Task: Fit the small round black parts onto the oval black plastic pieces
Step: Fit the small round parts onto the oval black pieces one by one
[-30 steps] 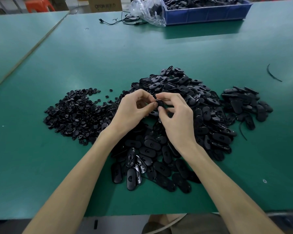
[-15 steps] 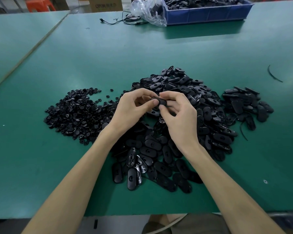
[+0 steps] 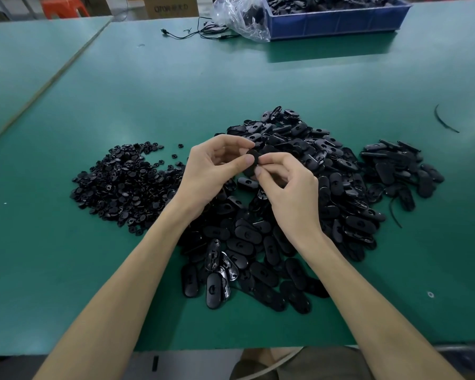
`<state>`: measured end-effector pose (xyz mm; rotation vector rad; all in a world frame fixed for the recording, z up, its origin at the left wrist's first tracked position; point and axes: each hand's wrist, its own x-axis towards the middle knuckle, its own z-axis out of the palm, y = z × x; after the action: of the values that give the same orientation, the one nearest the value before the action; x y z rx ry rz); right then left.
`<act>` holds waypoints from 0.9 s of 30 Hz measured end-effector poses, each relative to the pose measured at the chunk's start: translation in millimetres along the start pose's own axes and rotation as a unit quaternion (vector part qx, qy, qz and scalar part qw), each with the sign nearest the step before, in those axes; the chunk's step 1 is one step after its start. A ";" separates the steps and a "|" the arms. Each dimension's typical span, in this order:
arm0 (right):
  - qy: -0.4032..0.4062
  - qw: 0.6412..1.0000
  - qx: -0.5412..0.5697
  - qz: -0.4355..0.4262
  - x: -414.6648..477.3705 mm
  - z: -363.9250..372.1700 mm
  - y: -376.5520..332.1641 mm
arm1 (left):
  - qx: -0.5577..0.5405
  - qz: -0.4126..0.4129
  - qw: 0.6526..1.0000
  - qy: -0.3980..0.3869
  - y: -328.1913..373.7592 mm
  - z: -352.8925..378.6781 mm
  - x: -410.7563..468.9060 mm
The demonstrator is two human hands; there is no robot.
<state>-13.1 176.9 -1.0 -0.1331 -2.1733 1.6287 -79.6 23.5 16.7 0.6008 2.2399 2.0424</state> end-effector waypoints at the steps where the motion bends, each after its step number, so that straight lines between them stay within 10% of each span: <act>1: -0.003 1.000 0.002 0.003 -0.3 0.2 0.3 | 0.003 0.000 1.000 -0.002 0.1 0.0 0.1; 27: 0.027 0.994 0.101 0.011 -0.6 1.3 -2.7 | 0.003 -0.047 0.997 -0.059 7.7 2.4 -3.5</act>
<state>-12.6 174.7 1.1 -0.1398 -1.9601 1.8255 -73.8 25.1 23.1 0.5884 2.1654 1.9052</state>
